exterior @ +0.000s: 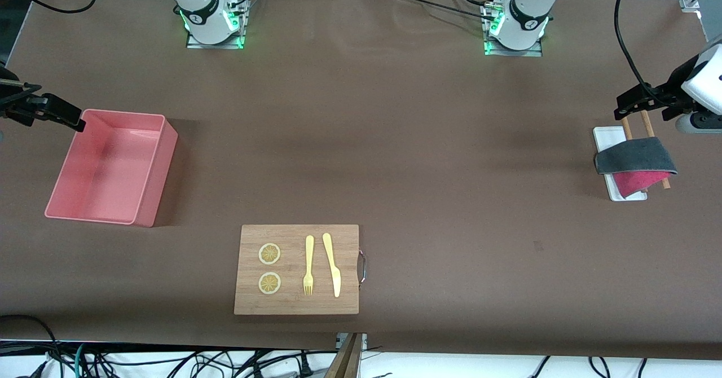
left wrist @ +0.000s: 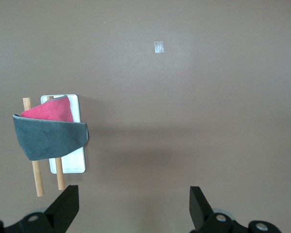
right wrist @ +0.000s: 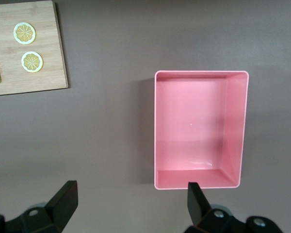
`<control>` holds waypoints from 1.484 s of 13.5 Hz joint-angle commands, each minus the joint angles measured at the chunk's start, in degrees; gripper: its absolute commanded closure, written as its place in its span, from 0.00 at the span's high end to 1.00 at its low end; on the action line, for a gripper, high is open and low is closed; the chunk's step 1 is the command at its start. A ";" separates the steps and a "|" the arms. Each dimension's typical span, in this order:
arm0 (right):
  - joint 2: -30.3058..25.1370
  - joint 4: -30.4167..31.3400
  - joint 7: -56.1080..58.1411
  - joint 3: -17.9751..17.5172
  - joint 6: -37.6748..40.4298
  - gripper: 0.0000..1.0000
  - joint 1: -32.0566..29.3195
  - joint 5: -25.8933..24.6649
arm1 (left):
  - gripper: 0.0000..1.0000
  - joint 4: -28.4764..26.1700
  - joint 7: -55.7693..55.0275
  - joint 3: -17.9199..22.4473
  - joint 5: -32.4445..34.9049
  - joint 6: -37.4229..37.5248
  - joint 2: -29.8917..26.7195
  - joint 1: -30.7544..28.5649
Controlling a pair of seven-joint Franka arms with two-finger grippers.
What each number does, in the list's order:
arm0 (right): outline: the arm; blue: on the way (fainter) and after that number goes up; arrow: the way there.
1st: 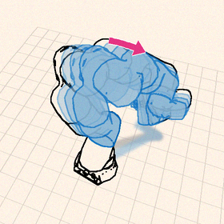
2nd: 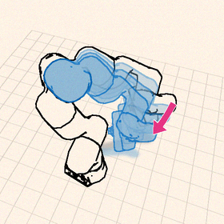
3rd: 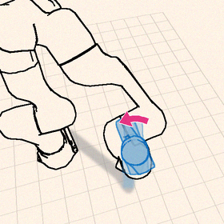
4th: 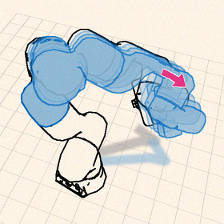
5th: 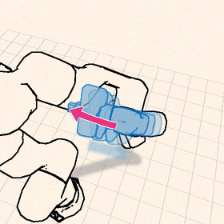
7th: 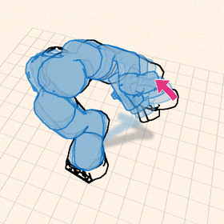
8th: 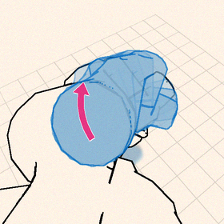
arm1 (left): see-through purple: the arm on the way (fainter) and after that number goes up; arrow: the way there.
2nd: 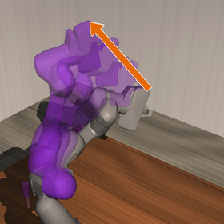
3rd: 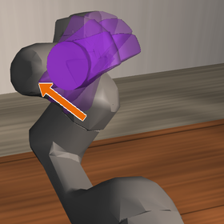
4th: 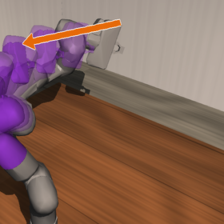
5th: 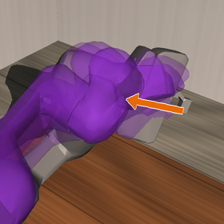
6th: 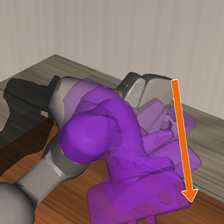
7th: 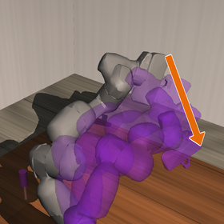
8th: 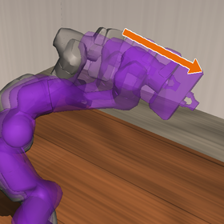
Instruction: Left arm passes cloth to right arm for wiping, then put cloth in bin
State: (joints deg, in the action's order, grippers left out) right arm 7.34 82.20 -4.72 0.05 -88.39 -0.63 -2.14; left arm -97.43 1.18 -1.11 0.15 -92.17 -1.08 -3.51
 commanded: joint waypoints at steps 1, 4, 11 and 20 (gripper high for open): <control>0.65 -0.37 -0.73 -0.23 -0.64 1.00 -0.51 0.74 | 1.00 1.11 0.57 -0.21 -0.15 -0.20 0.56 -0.44; 1.01 -0.37 -0.81 -0.14 -2.58 1.00 -0.60 0.83 | 1.00 1.54 0.49 -0.03 -0.06 -0.21 0.38 -0.53; 0.92 -0.37 0.07 -0.23 -1.96 1.00 -0.33 0.91 | 1.00 3.20 -0.04 0.58 -0.06 0.06 0.82 -0.62; 0.92 -0.37 -0.81 -0.49 -2.67 1.00 -0.16 0.83 | 1.00 4.44 -0.21 0.14 0.03 0.23 1.70 -0.62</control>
State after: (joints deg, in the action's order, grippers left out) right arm 8.48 82.16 -4.81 -0.21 -91.06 -0.58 -2.09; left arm -94.90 1.19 -0.83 0.15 -92.70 -0.46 -4.04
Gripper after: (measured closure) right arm 0.000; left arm 0.000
